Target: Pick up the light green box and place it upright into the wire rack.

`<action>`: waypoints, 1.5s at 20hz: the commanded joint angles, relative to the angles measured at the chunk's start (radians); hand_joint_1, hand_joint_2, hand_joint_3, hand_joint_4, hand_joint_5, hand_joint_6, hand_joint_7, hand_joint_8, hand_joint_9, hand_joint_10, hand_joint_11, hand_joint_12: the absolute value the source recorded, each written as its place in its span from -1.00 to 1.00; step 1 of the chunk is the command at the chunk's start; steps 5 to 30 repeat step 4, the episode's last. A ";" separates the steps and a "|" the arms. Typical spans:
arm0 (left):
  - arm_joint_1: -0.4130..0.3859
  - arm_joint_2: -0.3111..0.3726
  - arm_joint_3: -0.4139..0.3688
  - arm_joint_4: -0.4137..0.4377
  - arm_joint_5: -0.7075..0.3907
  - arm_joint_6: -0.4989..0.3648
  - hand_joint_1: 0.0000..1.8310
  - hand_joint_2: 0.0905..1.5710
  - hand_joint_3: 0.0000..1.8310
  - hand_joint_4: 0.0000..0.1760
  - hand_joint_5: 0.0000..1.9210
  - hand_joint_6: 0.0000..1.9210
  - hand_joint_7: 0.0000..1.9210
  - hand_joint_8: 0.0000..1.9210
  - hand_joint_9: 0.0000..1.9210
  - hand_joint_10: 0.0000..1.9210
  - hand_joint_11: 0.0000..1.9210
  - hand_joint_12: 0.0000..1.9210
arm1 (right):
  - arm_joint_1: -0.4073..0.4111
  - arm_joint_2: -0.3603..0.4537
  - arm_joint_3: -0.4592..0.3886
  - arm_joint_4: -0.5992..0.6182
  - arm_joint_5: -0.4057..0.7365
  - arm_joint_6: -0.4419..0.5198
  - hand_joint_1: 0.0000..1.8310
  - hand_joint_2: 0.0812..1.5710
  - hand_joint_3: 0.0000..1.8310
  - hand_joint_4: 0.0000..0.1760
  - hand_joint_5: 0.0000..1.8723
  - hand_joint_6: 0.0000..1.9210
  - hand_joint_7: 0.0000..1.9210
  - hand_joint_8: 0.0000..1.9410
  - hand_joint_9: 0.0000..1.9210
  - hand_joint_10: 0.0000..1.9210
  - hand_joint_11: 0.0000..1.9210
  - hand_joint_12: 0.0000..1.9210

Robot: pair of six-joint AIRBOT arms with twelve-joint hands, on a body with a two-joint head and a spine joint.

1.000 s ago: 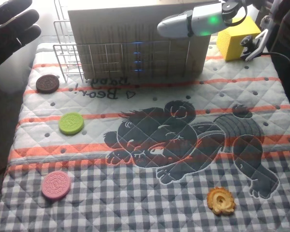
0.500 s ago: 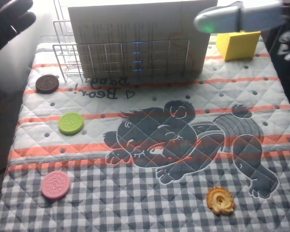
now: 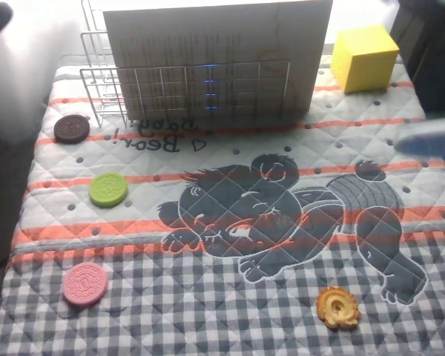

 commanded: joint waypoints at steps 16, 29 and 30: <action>0.000 -0.033 0.001 -0.058 -0.184 -0.007 -0.53 0.41 -0.99 -0.39 -0.54 -1.00 -0.60 -1.00 -0.67 -1.00 -1.00 -0.37 | -0.170 0.018 -0.057 0.139 0.263 0.007 -0.42 0.19 -0.99 0.06 -0.97 -1.00 -0.88 -0.99 -0.92 -0.99 -0.94 -0.97; 0.000 -0.033 0.001 -0.058 -0.184 -0.007 -0.53 0.41 -0.99 -0.39 -0.54 -1.00 -0.60 -1.00 -0.67 -1.00 -1.00 -0.37 | -0.170 0.018 -0.057 0.139 0.263 0.007 -0.42 0.19 -0.99 0.06 -0.97 -1.00 -0.88 -0.99 -0.92 -0.99 -0.94 -0.97; 0.000 -0.033 0.001 -0.058 -0.184 -0.007 -0.53 0.41 -0.99 -0.39 -0.54 -1.00 -0.60 -1.00 -0.67 -1.00 -1.00 -0.37 | -0.170 0.018 -0.057 0.139 0.263 0.007 -0.42 0.19 -0.99 0.06 -0.97 -1.00 -0.88 -0.99 -0.92 -0.99 -0.94 -0.97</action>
